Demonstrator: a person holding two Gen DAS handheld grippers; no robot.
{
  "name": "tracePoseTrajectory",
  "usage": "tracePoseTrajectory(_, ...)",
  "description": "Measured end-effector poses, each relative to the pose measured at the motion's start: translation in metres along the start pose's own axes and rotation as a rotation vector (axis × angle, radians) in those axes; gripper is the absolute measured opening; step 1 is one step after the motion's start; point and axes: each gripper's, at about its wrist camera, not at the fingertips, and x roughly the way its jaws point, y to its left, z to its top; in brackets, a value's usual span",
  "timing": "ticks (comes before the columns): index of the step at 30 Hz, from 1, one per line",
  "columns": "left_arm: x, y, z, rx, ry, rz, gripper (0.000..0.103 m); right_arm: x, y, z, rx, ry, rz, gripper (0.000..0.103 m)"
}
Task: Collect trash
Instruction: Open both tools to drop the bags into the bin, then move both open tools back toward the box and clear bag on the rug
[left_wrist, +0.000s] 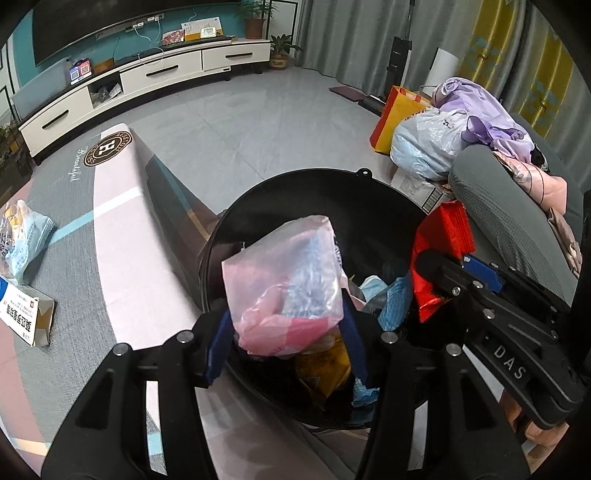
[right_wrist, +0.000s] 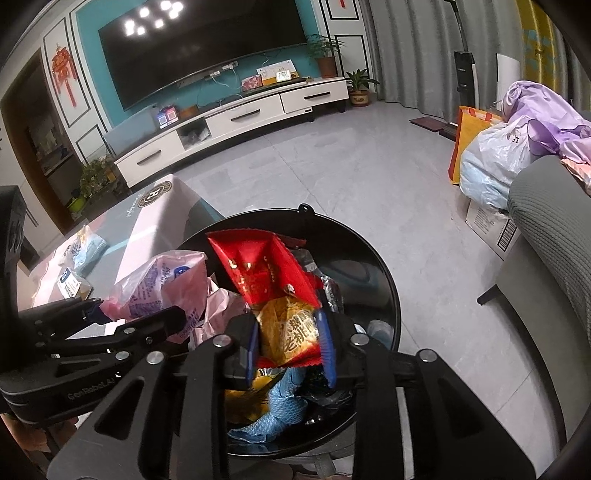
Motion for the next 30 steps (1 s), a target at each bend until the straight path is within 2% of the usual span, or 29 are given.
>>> tracePoseTrajectory(1,-0.001,0.000,0.000,0.000,-0.003,-0.002,0.058,0.000,-0.001,0.000,0.003,-0.002,0.001,0.034)
tracePoseTrajectory(4,-0.005,0.001,0.001,-0.005,-0.016,-0.010,0.072,-0.002,-0.005,0.002,0.020,-0.009,0.000,0.044)
tracePoseTrajectory(7,-0.010,0.002,0.003,-0.012,-0.029,-0.023,0.074,-0.007,-0.009,0.004,0.044,-0.022,0.016,0.053)
tracePoseTrajectory(10,-0.018,0.005,0.004,-0.023,-0.045,-0.029,0.075,-0.013,-0.012,0.006,0.070,-0.037,0.029,0.057)
tracePoseTrajectory(15,-0.040,0.011,-0.002,-0.050,-0.082,-0.048,0.081,-0.031,-0.016,0.007,0.109,-0.063,0.069,0.058)
tracePoseTrajectory(18,-0.060,0.019,-0.015,-0.068,-0.103,-0.044,0.086,-0.042,-0.012,0.002,0.099,-0.058,0.096,0.059)
tracePoseTrajectory(23,-0.087,0.036,-0.040,-0.118,-0.097,-0.016,0.091,-0.056,0.006,-0.014,0.064,-0.018,0.133,0.068)
tracePoseTrajectory(30,-0.130,0.075,-0.087,-0.244,-0.099,0.077,0.097,-0.077,0.037,-0.036,-0.010,0.017,0.194,0.078)
